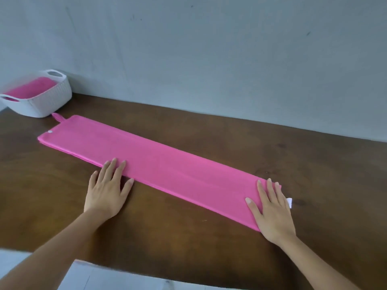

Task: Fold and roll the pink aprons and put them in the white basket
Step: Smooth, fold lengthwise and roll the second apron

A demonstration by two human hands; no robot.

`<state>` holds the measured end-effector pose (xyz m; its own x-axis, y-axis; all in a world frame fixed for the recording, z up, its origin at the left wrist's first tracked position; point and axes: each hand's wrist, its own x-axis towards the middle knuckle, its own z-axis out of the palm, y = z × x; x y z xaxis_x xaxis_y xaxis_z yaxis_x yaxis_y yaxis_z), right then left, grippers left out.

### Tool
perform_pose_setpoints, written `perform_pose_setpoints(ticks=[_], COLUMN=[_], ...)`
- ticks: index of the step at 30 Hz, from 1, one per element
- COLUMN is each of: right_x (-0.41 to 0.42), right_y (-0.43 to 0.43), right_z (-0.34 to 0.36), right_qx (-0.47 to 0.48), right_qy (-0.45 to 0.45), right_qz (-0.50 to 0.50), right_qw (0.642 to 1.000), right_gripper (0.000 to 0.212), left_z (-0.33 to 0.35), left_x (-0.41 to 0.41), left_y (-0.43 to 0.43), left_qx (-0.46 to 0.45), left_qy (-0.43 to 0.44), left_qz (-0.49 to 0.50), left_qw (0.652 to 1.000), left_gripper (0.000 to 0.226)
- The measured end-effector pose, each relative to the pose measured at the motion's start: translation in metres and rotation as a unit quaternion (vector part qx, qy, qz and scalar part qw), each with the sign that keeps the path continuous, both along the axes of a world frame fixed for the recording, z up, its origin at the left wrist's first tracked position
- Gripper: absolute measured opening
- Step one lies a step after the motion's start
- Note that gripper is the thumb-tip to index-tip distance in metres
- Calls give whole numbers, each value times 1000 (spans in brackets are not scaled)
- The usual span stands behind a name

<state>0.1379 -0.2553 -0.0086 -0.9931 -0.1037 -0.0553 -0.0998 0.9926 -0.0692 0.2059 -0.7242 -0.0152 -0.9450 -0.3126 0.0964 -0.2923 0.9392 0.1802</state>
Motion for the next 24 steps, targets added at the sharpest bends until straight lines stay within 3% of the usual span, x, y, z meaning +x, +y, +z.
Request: perform_pose_setpoints(ticks=[8,24], right_x=[3,7], right_y=[1,1], right_z=[4,10], right_qx=[8,1], right_qy=[-10,12], right_qz=[13,29], right_qw=[1000,1000], right_gripper=[83,89], left_z=[-5,-7], left_x=[75,127], left_y=[41,89], left_qx=[-8,-2], left_qy=[-17,7], left_qz=[49,126], left_qw=[999,992], left_gripper=[85,81])
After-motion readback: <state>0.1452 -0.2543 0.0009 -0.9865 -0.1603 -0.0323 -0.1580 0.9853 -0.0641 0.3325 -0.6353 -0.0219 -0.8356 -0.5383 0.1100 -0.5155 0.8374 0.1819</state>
